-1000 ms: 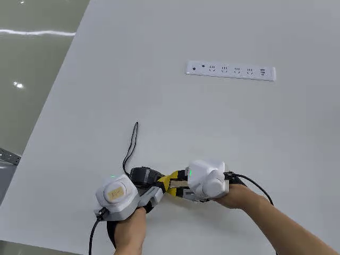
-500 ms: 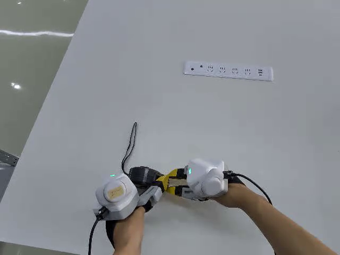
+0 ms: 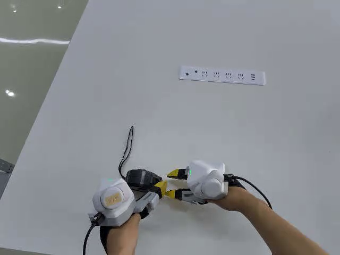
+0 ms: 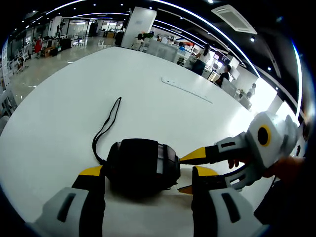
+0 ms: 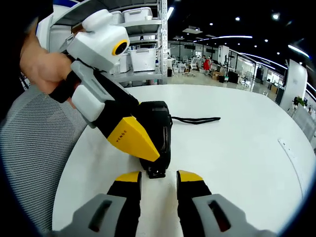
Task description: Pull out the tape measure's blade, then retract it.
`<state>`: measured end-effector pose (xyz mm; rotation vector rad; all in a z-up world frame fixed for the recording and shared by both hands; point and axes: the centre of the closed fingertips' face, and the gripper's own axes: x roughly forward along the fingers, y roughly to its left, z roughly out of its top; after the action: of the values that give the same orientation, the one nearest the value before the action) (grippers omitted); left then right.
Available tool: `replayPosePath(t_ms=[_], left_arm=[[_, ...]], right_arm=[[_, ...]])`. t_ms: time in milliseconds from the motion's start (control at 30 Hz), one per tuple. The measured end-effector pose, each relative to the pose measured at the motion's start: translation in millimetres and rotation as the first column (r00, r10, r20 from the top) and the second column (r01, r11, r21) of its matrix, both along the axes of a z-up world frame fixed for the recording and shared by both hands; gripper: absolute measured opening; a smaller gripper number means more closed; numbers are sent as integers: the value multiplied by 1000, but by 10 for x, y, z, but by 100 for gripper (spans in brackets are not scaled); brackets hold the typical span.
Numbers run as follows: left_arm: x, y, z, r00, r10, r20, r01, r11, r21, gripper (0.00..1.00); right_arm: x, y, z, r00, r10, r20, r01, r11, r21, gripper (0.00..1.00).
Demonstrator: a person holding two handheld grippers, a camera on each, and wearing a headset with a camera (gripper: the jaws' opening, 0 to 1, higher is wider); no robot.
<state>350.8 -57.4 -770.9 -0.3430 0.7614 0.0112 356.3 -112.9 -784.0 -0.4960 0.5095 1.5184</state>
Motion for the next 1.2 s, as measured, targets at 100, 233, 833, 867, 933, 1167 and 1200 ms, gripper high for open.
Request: replayPosePath(t_ms=[100,233,833,867,933,1167,1200], left_arm=[[-20,-3,5,1000,-9,0,9,1000,-10,70],[-54,-17,43,999,-31,8,32,999,-5,72],[-220,-142,131,941,-337,10,335,938,85,84],[-250,-141,127,933,-359,6,357,930,87,84],[-284,-136,127,921,-389,5,387,918,82,85],[-380,-152,147,865,-502,-3,499,860,108,87],[-398,-152,152,855,-519,-8,517,849,108,88]], right_arm=[[-19,-48,32,1000,-17,2,17,1000,1,28],[-42,-116,57,999,-51,-11,51,999,-5,32],[-120,-452,258,974,-221,-47,222,975,19,51],[-124,-475,273,973,-226,-47,227,974,20,52],[-126,-517,294,970,-239,-46,241,970,22,53],[-156,-623,352,962,-267,-50,268,963,28,61],[-163,-648,362,961,-272,-55,274,961,30,62]])
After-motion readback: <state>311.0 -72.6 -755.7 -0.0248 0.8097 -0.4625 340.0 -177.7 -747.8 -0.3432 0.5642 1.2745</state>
